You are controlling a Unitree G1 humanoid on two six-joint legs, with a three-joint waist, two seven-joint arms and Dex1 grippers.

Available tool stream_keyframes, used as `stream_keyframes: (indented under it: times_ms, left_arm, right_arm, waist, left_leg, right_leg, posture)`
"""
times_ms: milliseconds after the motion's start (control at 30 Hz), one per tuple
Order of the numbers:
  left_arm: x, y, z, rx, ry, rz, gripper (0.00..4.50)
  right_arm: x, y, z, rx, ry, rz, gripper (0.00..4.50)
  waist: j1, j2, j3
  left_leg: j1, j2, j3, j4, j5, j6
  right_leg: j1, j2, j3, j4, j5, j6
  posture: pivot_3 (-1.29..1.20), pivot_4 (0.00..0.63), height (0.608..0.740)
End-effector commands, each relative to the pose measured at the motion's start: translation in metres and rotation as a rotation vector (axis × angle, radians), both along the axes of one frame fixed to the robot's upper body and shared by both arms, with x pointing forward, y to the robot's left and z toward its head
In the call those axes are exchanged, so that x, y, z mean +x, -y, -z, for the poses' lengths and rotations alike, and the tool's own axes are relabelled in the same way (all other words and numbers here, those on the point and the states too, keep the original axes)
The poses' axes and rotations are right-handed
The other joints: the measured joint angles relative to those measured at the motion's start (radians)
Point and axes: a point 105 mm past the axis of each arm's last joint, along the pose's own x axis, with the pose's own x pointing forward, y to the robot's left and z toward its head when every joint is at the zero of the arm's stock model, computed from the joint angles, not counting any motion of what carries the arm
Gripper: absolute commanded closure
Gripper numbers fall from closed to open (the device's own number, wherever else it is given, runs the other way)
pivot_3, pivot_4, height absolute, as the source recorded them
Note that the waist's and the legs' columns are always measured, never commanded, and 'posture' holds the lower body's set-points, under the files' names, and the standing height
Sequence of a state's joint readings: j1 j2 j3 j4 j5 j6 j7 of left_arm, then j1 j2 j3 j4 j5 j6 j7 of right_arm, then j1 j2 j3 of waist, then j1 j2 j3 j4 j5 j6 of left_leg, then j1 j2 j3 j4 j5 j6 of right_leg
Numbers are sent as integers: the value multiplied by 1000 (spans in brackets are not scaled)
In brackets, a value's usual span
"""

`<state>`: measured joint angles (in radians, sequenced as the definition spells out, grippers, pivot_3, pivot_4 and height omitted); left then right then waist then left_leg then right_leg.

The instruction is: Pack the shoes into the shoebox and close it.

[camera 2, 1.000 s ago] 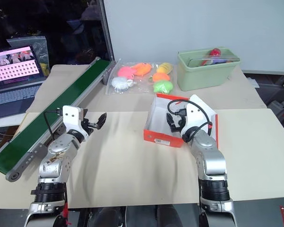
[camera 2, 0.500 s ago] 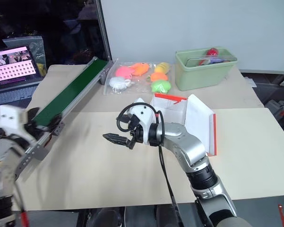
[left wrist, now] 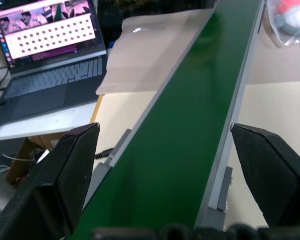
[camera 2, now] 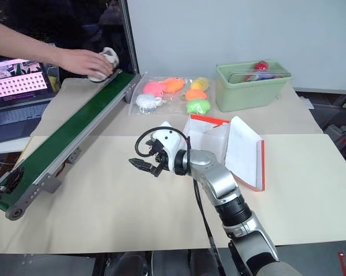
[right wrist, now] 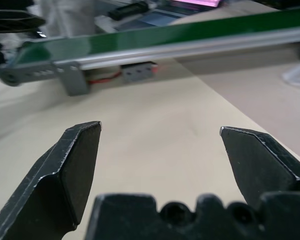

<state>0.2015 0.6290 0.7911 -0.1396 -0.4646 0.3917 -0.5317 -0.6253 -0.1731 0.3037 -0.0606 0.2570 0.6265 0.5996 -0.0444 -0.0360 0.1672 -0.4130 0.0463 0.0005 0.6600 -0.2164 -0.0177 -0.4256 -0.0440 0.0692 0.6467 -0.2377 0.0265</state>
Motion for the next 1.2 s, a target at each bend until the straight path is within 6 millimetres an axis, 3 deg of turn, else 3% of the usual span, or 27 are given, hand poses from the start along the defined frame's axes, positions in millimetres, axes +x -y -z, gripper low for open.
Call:
stream_keyframes:
  times_ms: [33,267,933,1200]
  left_arm:
    - [2,-4,-10,23,33,11,0]
    - [32,-1,-18,8,48,108,0]
    - [61,6,-21,68,-48,256,0]
    - [76,0,-41,117,-103,269,0]
  right_arm:
    - [10,5,-18,59,64,66,16]
    - [15,11,-14,62,58,118,16]
    - [22,30,-6,54,54,251,16]
    - [24,30,-5,55,54,260,16]
  waist:
    - [0,0,0]
    - [1,0,0]
    - [-3,-1,0]
    - [0,-1,0]
  left_leg:
    - [0,0,0,0,0,0]
    - [0,0,0,0,0,0]
    - [-1,1,0,-1,-1,-1]
    - [-1,1,0,-1,-1,-1]
  right_leg:
    - [0,0,0,0,0,0]
    - [0,1,0,1,0,0]
    - [-2,1,0,1,0,-1]
    - [-2,1,0,1,0,0]
  posture:
    - [0,150,729]
    - [0,150,729]
    - [0,150,729]
    - [0,150,729]
